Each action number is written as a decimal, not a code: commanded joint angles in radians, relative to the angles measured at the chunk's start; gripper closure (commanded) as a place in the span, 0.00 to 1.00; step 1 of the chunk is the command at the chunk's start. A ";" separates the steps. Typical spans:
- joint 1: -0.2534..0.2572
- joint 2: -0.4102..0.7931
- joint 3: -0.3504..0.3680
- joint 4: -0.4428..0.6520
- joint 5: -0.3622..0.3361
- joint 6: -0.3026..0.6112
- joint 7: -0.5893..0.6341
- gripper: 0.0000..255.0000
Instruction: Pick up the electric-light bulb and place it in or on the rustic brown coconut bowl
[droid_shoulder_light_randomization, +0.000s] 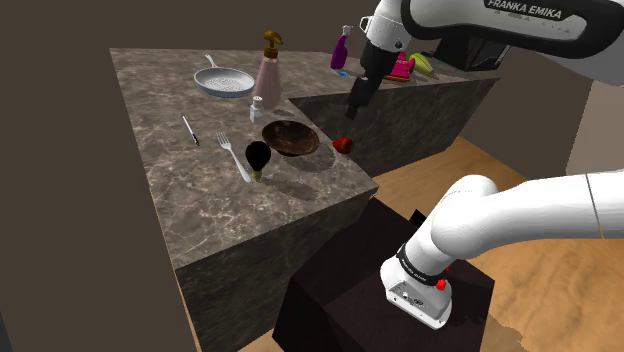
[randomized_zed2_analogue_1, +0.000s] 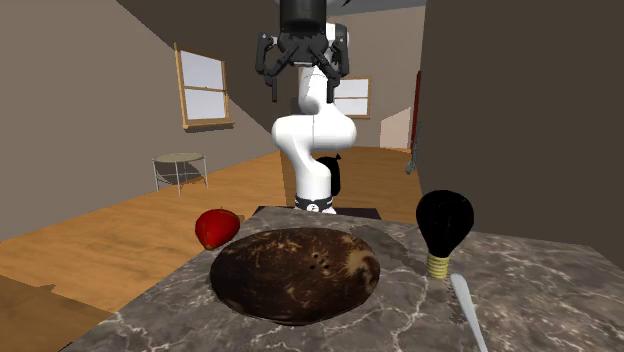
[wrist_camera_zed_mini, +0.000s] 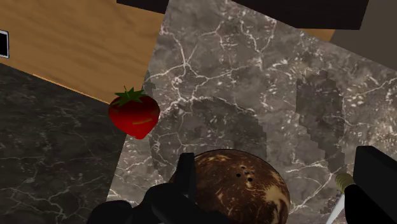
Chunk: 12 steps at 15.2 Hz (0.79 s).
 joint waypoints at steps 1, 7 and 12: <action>0.000 0.000 0.000 0.000 0.000 0.000 0.000 0.00; 0.028 0.182 0.108 0.067 0.043 0.070 0.137 0.00; 0.044 0.356 0.188 0.158 0.053 0.115 0.250 0.00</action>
